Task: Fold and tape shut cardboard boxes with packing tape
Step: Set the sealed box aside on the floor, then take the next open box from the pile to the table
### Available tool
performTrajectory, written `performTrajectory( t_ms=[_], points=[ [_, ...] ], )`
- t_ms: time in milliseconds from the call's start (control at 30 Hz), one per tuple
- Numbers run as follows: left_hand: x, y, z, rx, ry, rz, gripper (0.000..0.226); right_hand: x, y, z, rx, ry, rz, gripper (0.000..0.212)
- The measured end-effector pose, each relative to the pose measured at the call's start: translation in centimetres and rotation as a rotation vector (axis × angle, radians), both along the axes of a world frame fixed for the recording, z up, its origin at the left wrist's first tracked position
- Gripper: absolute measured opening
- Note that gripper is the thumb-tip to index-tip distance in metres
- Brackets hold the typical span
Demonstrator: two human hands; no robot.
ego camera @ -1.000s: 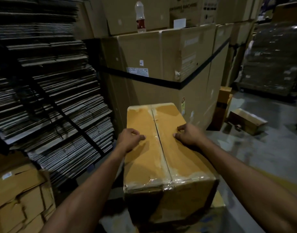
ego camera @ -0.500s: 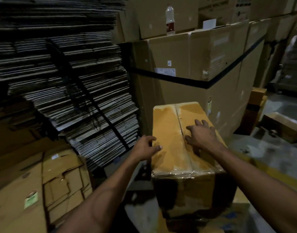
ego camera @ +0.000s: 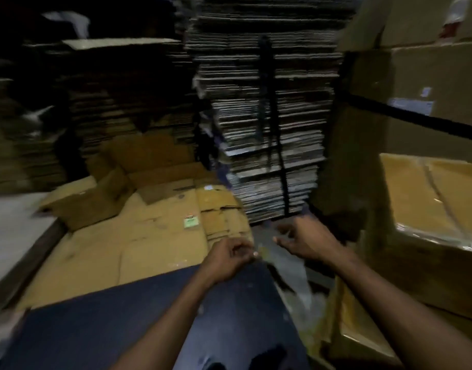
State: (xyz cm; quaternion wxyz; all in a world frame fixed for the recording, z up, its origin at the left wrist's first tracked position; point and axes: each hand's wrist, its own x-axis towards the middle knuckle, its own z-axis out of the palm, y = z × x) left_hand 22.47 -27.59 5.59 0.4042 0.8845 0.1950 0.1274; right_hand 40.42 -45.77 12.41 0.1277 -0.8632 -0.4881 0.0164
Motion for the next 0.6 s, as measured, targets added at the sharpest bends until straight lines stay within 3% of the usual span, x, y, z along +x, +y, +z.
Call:
performTrajectory(
  t_ms=[133, 267, 467, 600],
  points=[
    [-16.8, 8.8, -0.9, 0.01, 0.026, 0.276, 0.025, -12.5, 9.2, 0.9, -0.03, 0.053, 0.217, 0.053],
    [-28.3, 16.3, 1.2, 0.032, -0.001, 0.492, 0.021, -21.0, 16.6, 2.8, 0.042, 0.096, 0.323, 0.046],
    [-37.5, 21.8, 1.4, 0.043, -0.026, 0.656, 0.015, -27.4, 26.1, 3.7, 0.12, 0.126, 0.429, 0.045],
    [-40.8, 24.6, -0.1, 0.046, -0.012, 0.729, 0.036, -29.9, 32.6, 1.7, 0.087, 0.136, 0.503, 0.045]
  ],
)
